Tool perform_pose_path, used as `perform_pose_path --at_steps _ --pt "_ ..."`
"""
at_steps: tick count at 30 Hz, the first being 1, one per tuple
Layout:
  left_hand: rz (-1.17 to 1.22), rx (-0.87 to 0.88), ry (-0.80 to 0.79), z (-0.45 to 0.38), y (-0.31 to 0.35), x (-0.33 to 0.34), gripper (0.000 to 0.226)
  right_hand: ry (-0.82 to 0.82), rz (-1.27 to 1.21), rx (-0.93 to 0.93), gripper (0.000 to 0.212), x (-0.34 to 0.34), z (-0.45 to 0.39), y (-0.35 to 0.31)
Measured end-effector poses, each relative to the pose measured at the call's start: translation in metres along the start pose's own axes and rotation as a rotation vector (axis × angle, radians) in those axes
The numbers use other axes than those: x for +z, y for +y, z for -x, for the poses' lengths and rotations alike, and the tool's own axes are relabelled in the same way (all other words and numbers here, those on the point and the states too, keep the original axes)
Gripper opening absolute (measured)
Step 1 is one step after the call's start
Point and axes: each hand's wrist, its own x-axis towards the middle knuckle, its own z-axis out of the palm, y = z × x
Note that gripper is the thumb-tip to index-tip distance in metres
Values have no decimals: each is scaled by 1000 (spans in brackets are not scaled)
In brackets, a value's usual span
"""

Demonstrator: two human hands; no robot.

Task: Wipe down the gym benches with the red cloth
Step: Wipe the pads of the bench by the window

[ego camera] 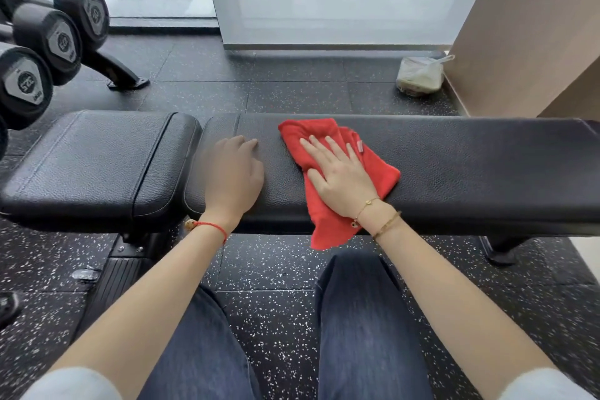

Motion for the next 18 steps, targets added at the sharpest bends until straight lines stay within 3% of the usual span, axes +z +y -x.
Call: perform_pose_path --at_steps 6,9,18 --pt "-21 -3 -13 1 1 0 40 19 16 274 57 -18 4 67" --pt "-24 -11 -15 1 2 0 40 -5 -3 411 58 -22 -25 67" --pt "2 -8 -12 0 1 0 39 -42 -27 122 58 -8 -5 9"
